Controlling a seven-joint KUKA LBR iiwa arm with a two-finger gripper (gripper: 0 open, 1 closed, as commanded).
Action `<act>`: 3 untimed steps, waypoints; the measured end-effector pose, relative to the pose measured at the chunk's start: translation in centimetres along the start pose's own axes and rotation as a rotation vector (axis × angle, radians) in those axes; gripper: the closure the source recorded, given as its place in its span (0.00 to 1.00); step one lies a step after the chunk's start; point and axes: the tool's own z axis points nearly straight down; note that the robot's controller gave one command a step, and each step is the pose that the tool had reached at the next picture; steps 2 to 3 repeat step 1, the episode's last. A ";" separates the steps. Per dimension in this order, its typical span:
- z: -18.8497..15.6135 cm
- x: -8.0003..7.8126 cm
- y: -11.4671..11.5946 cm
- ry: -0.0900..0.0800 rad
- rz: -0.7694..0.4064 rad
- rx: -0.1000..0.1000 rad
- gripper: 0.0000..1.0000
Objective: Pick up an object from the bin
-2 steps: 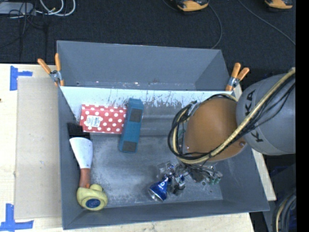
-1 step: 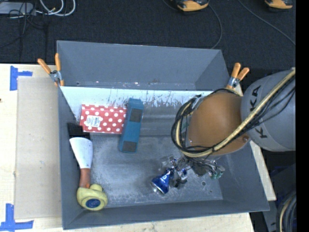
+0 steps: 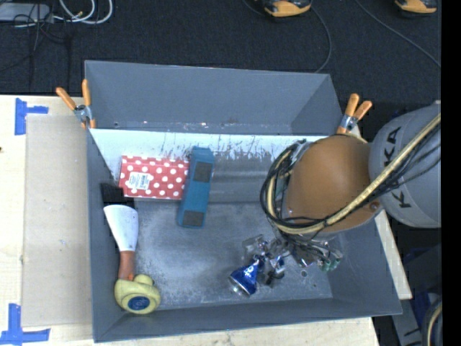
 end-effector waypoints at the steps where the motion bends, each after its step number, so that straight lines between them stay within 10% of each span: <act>1: -6.6 -2.2 -0.3 -0.023 -0.010 0.009 1.00; 3: -6.6 -2.2 -0.3 -0.023 -0.010 0.009 1.00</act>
Offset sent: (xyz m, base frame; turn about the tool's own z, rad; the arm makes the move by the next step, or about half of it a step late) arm -0.0006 0.0080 0.0983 0.0289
